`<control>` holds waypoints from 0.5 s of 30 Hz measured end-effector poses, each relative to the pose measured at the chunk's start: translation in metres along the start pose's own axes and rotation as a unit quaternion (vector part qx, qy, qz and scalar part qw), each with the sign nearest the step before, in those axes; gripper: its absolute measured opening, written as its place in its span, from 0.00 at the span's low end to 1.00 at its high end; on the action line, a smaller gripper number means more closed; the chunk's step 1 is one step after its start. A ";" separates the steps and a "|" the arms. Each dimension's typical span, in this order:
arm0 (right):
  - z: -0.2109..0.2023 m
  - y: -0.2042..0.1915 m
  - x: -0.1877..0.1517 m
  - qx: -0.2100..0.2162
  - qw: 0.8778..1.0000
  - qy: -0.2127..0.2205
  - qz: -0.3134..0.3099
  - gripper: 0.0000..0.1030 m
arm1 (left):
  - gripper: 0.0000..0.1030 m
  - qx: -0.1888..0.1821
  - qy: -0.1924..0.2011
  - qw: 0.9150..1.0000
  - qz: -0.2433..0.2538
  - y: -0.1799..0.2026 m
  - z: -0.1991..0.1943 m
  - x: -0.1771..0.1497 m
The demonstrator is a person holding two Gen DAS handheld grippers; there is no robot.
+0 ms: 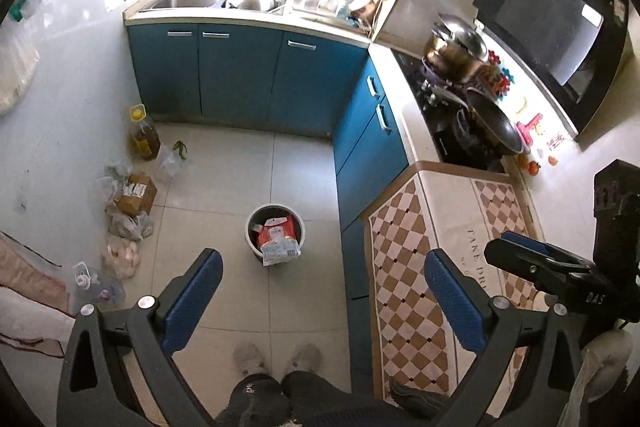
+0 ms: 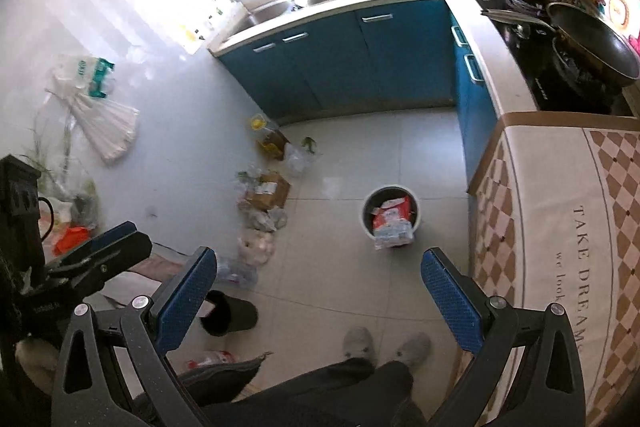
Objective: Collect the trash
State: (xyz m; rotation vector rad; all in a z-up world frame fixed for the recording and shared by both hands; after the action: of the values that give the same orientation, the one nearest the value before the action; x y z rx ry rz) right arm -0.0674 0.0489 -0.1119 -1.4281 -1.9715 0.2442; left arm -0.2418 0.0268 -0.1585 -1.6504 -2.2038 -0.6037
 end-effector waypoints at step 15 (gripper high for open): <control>-0.010 -0.021 -0.002 0.020 0.999 -0.016 -0.027 1.00 | 1.00 -0.006 0.001 1.000 -0.018 -0.011 -0.013 -0.003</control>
State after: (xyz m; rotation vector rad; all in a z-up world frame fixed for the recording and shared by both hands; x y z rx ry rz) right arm -0.0775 0.0366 -0.0944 -1.3523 -2.0161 0.2829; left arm -0.2514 0.0152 -0.1499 -1.6177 -2.2364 -0.6288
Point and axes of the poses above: each gripper's, at about its wrist camera, not at the fingertips, and z roughly the way its jaws point, y to its right, x to its top, the point moved 7 cm from there along z, roughly the way its jaws point, and after that the axes turned 10 degrees about x, right-handed, at the moved point
